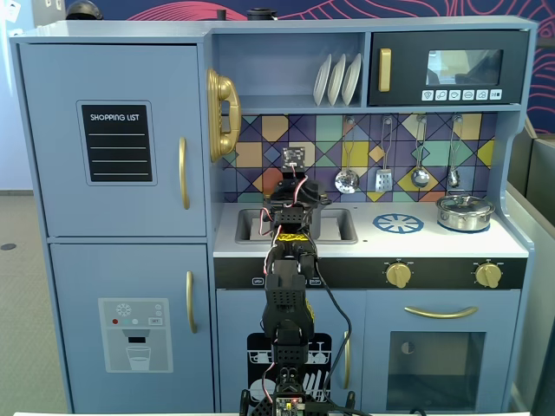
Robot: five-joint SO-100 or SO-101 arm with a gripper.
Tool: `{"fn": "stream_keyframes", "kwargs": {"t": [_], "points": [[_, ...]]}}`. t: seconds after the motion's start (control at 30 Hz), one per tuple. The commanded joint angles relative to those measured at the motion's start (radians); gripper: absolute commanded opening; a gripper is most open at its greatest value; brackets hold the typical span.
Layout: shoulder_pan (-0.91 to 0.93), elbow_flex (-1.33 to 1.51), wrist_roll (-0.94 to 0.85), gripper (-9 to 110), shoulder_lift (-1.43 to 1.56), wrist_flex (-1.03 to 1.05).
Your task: Take off the lid from the gray recipient and place it on the counter
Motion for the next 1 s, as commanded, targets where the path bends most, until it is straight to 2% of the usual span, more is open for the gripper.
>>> {"fn": "stream_keyframes", "kwargs": {"t": [0.0, 0.33, 0.97], "points": [[-0.002, -0.095, 0.003, 0, 0.02, 0.015], [0.098, -0.156, 0.014, 0, 0.008, 0.038], [0.491, -0.094, 0.069, 0, 0.005, 0.0]]}}
